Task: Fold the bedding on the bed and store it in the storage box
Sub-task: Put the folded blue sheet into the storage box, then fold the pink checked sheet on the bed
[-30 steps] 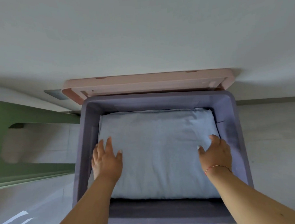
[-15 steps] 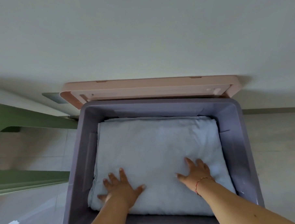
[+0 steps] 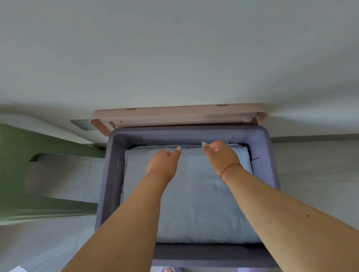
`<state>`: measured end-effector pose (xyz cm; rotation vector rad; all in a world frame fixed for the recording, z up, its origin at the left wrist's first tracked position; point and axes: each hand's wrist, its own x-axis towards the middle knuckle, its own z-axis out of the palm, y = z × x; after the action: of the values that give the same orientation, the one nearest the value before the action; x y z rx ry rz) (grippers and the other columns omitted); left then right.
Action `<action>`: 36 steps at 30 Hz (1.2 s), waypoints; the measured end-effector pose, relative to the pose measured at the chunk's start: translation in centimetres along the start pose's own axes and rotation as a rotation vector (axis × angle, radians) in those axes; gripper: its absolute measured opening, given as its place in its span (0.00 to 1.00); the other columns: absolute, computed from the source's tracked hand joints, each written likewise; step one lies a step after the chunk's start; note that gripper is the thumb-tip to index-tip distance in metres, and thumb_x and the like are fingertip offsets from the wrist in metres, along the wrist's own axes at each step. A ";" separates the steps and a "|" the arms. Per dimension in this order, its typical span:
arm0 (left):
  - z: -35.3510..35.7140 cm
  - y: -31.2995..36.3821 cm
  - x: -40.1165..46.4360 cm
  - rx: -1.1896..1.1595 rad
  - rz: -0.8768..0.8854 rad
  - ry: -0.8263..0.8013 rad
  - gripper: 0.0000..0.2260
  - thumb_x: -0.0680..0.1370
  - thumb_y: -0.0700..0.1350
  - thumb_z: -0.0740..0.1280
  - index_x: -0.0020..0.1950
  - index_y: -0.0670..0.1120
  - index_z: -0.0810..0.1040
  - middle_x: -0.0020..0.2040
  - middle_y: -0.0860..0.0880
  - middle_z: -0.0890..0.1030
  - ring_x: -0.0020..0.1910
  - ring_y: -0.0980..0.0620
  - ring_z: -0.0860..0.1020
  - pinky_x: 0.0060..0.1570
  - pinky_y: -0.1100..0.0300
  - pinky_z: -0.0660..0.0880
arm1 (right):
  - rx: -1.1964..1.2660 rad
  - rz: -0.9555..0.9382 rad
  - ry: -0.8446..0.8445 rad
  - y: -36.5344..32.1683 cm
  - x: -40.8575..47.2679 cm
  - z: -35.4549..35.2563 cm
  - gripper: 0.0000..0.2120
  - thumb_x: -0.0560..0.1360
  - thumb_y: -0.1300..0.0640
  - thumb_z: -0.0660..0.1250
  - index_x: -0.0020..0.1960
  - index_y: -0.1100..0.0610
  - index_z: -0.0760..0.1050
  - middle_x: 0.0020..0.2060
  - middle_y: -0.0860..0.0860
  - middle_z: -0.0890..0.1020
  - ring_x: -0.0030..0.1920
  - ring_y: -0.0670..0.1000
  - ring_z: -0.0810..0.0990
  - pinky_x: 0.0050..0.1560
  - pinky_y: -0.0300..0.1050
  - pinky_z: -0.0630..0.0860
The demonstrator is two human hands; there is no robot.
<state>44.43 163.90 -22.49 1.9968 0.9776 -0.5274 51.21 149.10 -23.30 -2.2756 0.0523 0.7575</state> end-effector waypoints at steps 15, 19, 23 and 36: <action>-18.7 10.7 -27.1 -0.459 0.165 0.192 0.15 0.80 0.58 0.60 0.47 0.48 0.76 0.40 0.49 0.84 0.46 0.50 0.82 0.58 0.45 0.76 | 0.484 -0.297 -0.013 -23.5 -21.8 -16.6 0.15 0.80 0.47 0.59 0.40 0.55 0.75 0.35 0.51 0.80 0.37 0.51 0.79 0.50 0.50 0.76; -23.7 10.7 -34.1 -0.513 0.215 0.280 0.17 0.80 0.58 0.60 0.49 0.45 0.77 0.39 0.50 0.84 0.42 0.51 0.82 0.56 0.44 0.77 | 0.573 -0.369 -0.086 -28.6 -28.1 -18.7 0.15 0.80 0.48 0.59 0.42 0.57 0.75 0.36 0.54 0.80 0.37 0.52 0.78 0.45 0.47 0.75; -28.4 10.2 -39.7 -0.523 0.244 0.376 0.16 0.80 0.58 0.60 0.49 0.46 0.78 0.39 0.51 0.85 0.43 0.51 0.83 0.56 0.45 0.77 | 0.616 -0.476 -0.144 -32.9 -33.1 -19.6 0.16 0.80 0.48 0.59 0.43 0.58 0.76 0.38 0.56 0.80 0.39 0.53 0.79 0.47 0.49 0.76; -33.6 5.7 -53.8 -0.678 0.029 0.858 0.15 0.80 0.57 0.61 0.49 0.46 0.78 0.40 0.50 0.85 0.44 0.50 0.83 0.54 0.49 0.79 | 0.528 -0.798 -0.648 -43.1 -44.0 -15.5 0.15 0.80 0.48 0.58 0.44 0.58 0.76 0.38 0.55 0.80 0.40 0.54 0.78 0.48 0.49 0.75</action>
<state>16.53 165.63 34.75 1.5695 1.3779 0.6806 33.39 162.90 36.11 -1.2930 -0.8069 0.8556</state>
